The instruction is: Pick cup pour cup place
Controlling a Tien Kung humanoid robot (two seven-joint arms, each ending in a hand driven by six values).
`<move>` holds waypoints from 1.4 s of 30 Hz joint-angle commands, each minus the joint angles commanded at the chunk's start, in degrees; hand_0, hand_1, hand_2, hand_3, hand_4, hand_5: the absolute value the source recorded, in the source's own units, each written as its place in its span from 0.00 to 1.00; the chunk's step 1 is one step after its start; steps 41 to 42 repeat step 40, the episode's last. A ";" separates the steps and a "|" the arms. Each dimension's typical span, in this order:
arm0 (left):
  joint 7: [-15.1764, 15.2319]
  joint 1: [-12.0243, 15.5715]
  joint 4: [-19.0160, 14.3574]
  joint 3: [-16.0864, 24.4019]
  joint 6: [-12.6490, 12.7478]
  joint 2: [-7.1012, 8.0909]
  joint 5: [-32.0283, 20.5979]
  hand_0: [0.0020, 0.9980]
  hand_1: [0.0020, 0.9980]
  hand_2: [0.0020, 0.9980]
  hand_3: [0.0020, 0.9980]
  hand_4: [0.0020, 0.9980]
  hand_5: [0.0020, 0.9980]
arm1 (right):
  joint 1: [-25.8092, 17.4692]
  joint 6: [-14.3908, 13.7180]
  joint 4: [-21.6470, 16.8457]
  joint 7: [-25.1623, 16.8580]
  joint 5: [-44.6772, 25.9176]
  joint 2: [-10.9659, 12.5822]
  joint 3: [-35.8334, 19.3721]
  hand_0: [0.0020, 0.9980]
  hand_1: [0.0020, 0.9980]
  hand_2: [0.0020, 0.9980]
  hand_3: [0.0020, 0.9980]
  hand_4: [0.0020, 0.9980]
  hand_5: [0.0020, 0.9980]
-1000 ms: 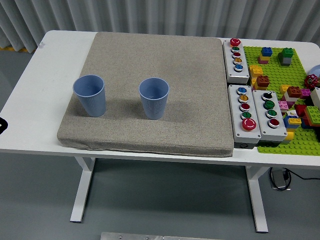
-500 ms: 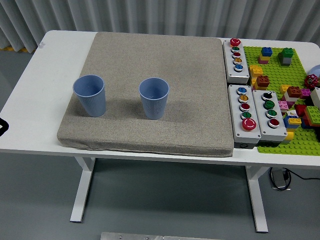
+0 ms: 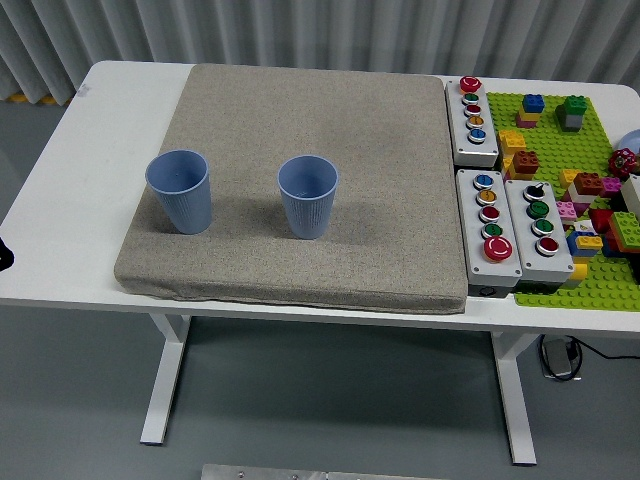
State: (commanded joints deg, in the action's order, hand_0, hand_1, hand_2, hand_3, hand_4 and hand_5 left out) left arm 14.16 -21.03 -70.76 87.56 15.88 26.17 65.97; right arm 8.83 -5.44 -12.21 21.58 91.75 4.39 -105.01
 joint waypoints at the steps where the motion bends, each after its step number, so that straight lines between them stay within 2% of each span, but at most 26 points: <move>1: 0.00 0.00 0.10 0.04 -0.09 0.01 -0.51 0.71 0.70 0.77 0.83 0.81 1.00 | 0.03 -0.03 0.01 -0.02 -0.13 0.00 0.04 0.70 0.70 0.66 0.63 0.05 0.47; 6: 0.14 0.04 0.75 0.15 -0.90 0.00 -3.95 0.71 0.71 0.77 0.83 0.81 1.00 | 0.11 -0.06 0.03 -0.06 -0.30 0.01 0.09 0.70 0.70 0.66 0.63 0.05 0.47; 9: 0.62 0.04 1.14 0.17 -1.19 -0.02 -9.80 0.71 0.70 0.77 0.83 0.81 1.00 | 0.16 -0.04 0.03 -0.03 -0.15 -0.01 -0.01 0.70 0.70 0.66 0.63 0.05 0.47; 13: 1.04 0.03 1.41 0.34 -1.17 -0.08 -13.96 0.71 0.70 0.77 0.83 0.81 1.00 | 0.26 -0.05 0.07 -0.11 -0.26 0.05 0.01 0.70 0.70 0.66 0.63 0.05 0.47; 25: -1.45 0.02 2.00 -0.81 -7.70 0.28 -30.60 0.71 0.71 0.77 0.83 0.81 1.00 | 0.46 -0.12 0.06 -0.06 -0.28 0.02 -0.03 0.70 0.70 0.66 0.63 0.05 0.47; 42: -1.43 0.03 1.88 -0.35 -7.72 0.03 -27.94 0.72 0.72 0.79 0.83 0.81 1.00 | 0.55 -0.17 0.06 -0.08 -0.28 0.01 -0.14 0.70 0.70 0.66 0.63 0.05 0.47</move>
